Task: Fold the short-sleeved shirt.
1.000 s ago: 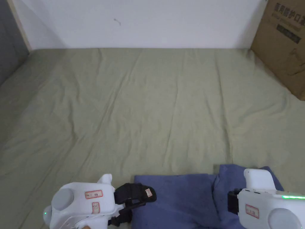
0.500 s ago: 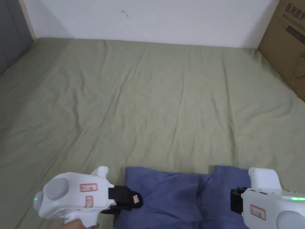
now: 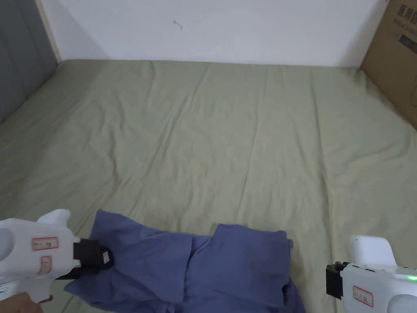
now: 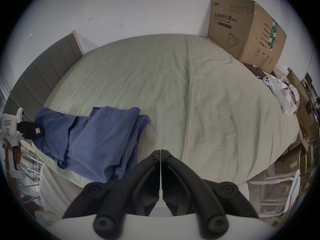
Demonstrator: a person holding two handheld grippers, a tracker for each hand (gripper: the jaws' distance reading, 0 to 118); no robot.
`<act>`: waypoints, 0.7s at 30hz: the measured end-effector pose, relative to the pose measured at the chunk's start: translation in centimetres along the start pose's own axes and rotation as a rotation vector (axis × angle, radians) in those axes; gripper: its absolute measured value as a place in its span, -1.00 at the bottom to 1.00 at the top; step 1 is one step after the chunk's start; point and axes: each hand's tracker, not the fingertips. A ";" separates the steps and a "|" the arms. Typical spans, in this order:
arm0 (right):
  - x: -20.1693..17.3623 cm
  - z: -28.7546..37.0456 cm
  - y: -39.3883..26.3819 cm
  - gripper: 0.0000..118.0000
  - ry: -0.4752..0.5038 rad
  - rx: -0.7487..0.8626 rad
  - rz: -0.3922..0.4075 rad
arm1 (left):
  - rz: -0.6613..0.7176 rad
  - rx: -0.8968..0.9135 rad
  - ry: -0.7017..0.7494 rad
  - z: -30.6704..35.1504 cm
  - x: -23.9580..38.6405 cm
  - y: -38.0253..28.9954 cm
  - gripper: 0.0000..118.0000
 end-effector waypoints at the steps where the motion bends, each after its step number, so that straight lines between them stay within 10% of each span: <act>1: 0.1 0.0 0.0 -0.99 0.001 0.000 -0.003 | -0.034 0.010 -0.012 0.4 2.0 0.1 -0.80; 11: 3.0 1.0 -0.3 -0.99 -0.010 0.018 -0.058 | -0.221 -0.102 -0.314 -5.6 19.6 -0.5 -0.77; 13: 3.9 1.3 -0.6 -0.99 -0.018 0.014 -0.081 | -0.261 -0.176 -0.329 -8.2 21.7 -1.2 -0.40; 15: 4.8 1.3 -1.0 -0.99 -0.024 0.012 -0.099 | -0.281 -0.248 -0.389 -10.7 22.9 -1.7 0.68; 16: 5.2 1.3 -1.2 -0.99 -0.032 0.004 -0.109 | -0.269 -0.288 -0.386 -11.3 23.2 -2.1 0.92; 21: 6.6 1.3 -1.9 -0.99 -0.043 -0.006 -0.154 | -0.194 -0.236 -0.394 -10.8 21.3 -1.7 0.51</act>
